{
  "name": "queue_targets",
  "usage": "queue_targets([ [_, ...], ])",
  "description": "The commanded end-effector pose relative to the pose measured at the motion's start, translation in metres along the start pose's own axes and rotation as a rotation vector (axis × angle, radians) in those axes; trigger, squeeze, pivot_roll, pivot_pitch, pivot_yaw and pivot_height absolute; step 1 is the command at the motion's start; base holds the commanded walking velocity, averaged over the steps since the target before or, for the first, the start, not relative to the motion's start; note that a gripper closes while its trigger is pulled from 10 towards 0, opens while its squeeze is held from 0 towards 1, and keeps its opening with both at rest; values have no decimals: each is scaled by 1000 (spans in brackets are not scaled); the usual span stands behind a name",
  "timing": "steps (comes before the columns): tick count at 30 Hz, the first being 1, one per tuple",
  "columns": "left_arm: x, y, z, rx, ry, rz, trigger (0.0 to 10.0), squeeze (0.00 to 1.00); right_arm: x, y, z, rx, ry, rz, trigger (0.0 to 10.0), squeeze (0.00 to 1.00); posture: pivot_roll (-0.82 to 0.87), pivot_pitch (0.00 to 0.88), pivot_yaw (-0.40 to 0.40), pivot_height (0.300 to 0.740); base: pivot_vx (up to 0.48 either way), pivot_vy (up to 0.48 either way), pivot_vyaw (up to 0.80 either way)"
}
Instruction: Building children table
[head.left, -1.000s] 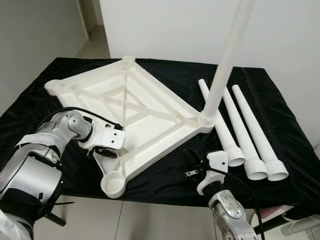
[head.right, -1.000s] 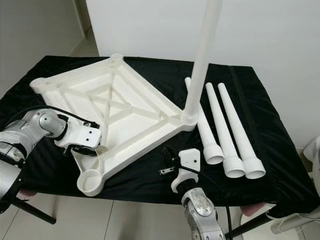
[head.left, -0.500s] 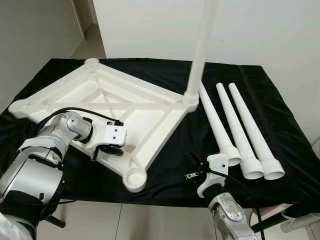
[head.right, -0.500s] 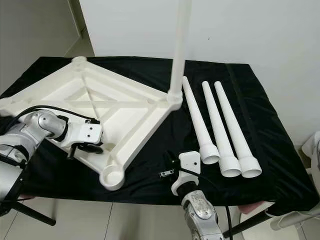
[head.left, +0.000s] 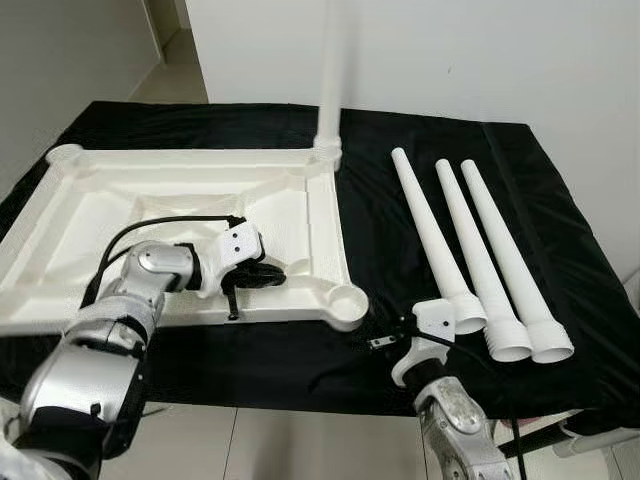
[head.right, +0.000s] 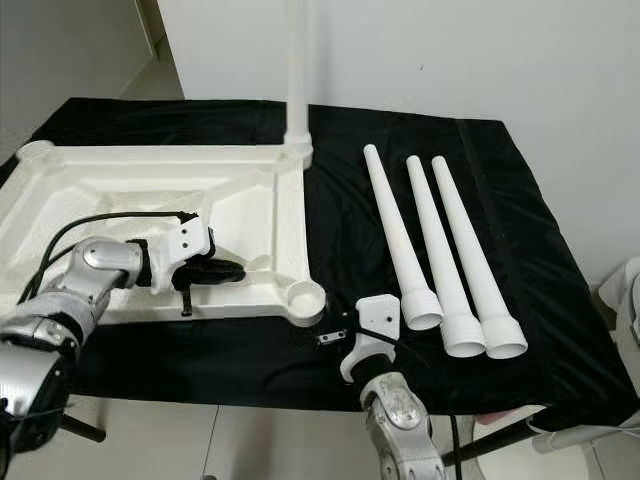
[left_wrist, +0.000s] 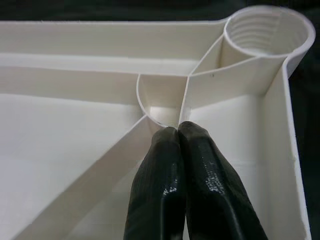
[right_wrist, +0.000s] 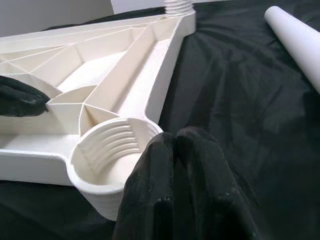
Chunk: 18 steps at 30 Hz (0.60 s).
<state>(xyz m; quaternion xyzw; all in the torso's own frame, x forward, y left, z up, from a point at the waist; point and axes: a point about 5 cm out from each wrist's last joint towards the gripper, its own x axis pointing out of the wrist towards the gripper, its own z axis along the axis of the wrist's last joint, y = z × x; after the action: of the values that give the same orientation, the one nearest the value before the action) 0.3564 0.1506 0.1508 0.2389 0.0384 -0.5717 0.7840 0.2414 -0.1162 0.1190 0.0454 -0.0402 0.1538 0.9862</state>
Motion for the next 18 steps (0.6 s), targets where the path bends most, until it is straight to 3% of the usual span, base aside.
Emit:
queue_targets([
  [1,6,8,2,-30,-54,258,1961,0,1,7,-6,19,29,37,10000,0,-78,67,10,740,0,0,0],
  [2,12,2,3,-38,-66,232,10000,0,2,7,-6,18,30,43,10000,0,-75,66,4,740,0,0,0],
  [4,19,-5,7,-12,-94,194,10000,0,3,7,-6,18,30,47,10000,0,-74,65,2,740,0,0,0],
  [5,20,-5,8,-39,-105,183,10000,933,4,7,-6,16,29,50,10000,0,-72,64,0,740,0,0,0],
  [6,18,-1,11,-65,-121,185,10000,1000,4,6,-6,14,29,53,10000,0,-72,64,0,740,0,0,0],
  [9,16,2,12,-86,-132,187,10000,1000,4,6,-5,12,29,55,10000,0,-72,64,0,740,0,0,0],
  [13,7,9,28,-44,-189,196,10000,1000,6,5,-5,11,28,57,10000,0,-69,60,-6,740,0,0,0],
  [14,3,12,36,-33,-221,213,10000,0,6,5,-5,11,28,57,10000,0,-64,54,-9,740,0,0,0],
  [16,3,12,36,-33,-221,213,10000,0,6,5,-5,11,28,57,10000,0,-64,54,-9,740,0,0,0],
  [18,-6,19,48,-43,-278,277,10000,0,8,4,-5,12,23,56,10000,0,-62,50,-9,740,0,0,0],
])
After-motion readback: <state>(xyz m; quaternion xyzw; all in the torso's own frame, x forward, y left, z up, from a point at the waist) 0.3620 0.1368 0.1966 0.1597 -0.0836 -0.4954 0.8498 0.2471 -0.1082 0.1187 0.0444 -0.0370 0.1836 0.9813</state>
